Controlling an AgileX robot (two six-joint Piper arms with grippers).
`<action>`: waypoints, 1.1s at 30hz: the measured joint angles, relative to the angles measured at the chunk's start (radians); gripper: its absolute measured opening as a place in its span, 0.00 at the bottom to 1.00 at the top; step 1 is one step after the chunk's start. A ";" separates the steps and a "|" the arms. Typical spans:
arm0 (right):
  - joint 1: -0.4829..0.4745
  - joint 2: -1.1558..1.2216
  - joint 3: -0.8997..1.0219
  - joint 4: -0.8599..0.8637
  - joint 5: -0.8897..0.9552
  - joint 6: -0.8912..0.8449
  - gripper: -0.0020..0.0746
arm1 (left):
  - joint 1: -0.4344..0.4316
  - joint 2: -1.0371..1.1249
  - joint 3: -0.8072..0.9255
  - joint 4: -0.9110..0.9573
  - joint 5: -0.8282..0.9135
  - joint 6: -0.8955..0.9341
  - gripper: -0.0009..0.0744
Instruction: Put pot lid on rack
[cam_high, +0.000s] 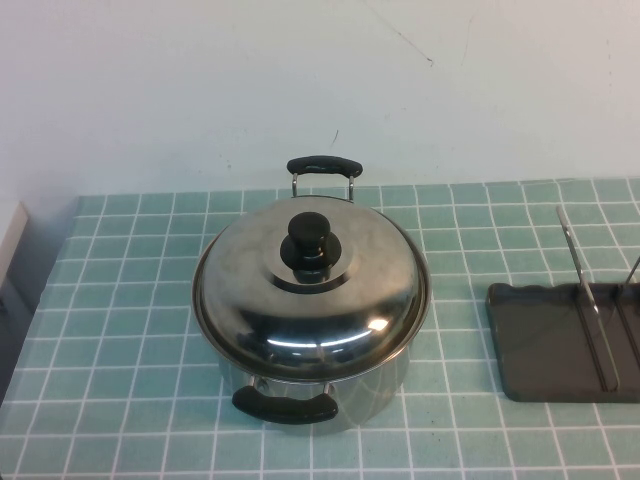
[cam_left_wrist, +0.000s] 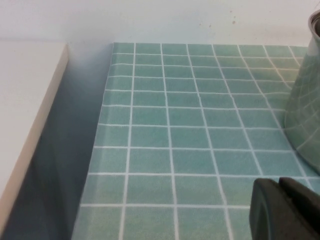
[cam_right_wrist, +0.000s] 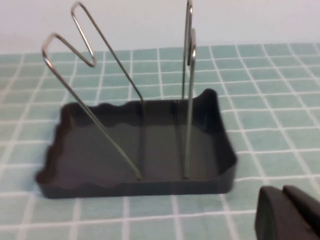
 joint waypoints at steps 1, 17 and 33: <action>0.000 0.000 0.000 0.028 0.000 0.017 0.02 | 0.000 0.000 0.000 -0.020 -0.009 -0.010 0.01; 0.000 0.000 0.000 0.494 -0.046 0.249 0.02 | 0.000 0.000 0.002 -0.738 -0.328 -0.179 0.01; 0.000 0.000 0.000 0.543 -0.048 0.005 0.02 | 0.000 0.230 -0.315 -0.527 -0.143 0.245 0.01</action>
